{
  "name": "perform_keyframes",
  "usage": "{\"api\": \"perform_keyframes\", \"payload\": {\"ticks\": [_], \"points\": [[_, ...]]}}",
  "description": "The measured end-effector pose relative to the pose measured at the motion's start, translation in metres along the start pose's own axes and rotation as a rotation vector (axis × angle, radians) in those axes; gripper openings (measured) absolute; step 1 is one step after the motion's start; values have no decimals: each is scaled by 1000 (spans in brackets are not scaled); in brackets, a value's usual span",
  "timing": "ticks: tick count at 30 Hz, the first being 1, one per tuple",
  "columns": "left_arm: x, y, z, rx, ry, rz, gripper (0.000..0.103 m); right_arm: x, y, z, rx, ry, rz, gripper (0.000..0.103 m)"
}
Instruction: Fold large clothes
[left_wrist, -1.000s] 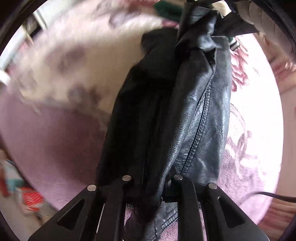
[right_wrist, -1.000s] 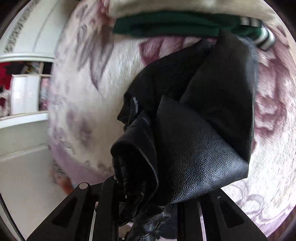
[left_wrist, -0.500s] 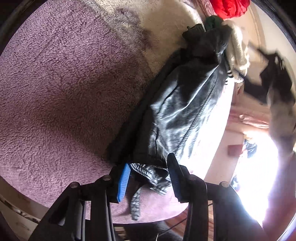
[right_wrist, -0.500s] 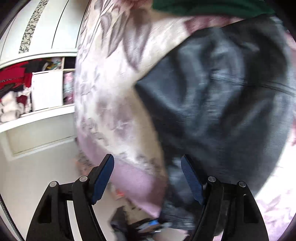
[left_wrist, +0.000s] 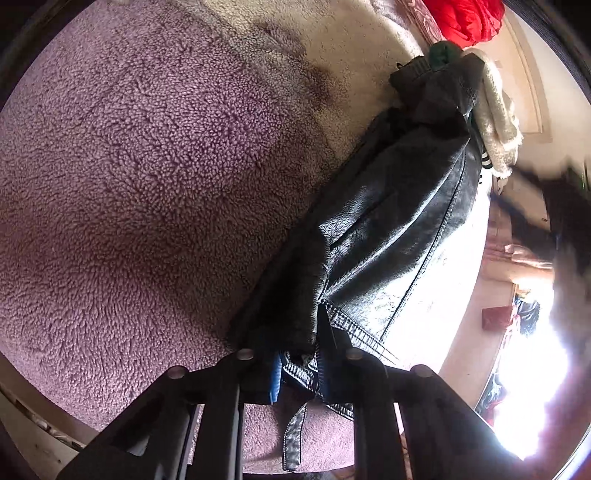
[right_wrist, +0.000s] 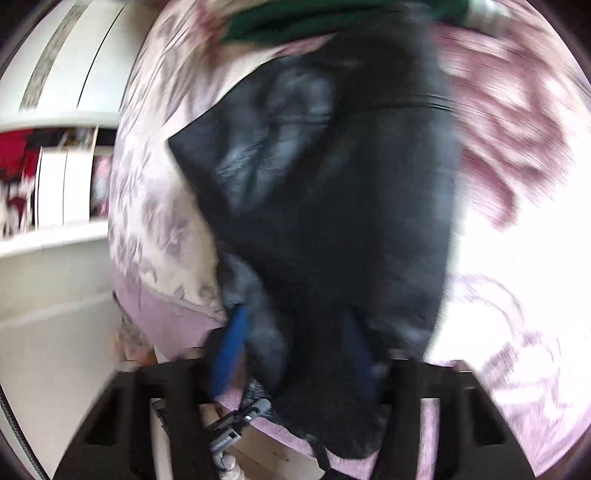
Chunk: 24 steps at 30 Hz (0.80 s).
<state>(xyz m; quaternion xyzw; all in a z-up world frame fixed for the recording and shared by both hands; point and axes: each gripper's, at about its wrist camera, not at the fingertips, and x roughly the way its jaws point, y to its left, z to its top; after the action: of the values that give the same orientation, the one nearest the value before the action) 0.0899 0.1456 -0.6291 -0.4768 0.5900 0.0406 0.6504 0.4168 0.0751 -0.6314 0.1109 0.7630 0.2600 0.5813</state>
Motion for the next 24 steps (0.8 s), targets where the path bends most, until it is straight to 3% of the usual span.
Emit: {"api": "perform_keyframes", "payload": {"ticks": [2,5,6,10,12,14,15,16,17,18,19,22,24], "points": [[8,-13,4,2,7,10,13,46,26,21,-51,73,-13,30],[7,-23,13,13,1,57,12,116,41,47,-71,149,-113,27],[6,-23,15,20,3,86,12,131,41,53,-59,162,-95,27],[-3,-23,17,16,25,77,18,112,44,57,-34,217,6,27],[-12,-27,16,21,35,79,18,71,32,51,-60,171,69,34],[-20,-31,17,29,23,110,19,22,6,47,-52,76,68,62],[-25,-30,17,35,8,132,19,5,-8,47,-47,33,57,71],[-28,-33,18,38,-6,149,29,-16,-28,48,-36,-20,22,84],[-30,-36,19,43,-28,184,37,-33,-52,52,-20,-75,-21,86],[-31,-37,20,47,-58,220,68,-37,-69,56,-7,-89,-33,86],[-30,-37,23,52,-72,237,89,-36,-94,65,28,-89,-41,86],[-25,-32,37,24,-84,278,90,-4,-146,91,90,-23,41,86],[-24,-36,44,8,-101,281,90,24,-154,101,64,30,212,87]]}}
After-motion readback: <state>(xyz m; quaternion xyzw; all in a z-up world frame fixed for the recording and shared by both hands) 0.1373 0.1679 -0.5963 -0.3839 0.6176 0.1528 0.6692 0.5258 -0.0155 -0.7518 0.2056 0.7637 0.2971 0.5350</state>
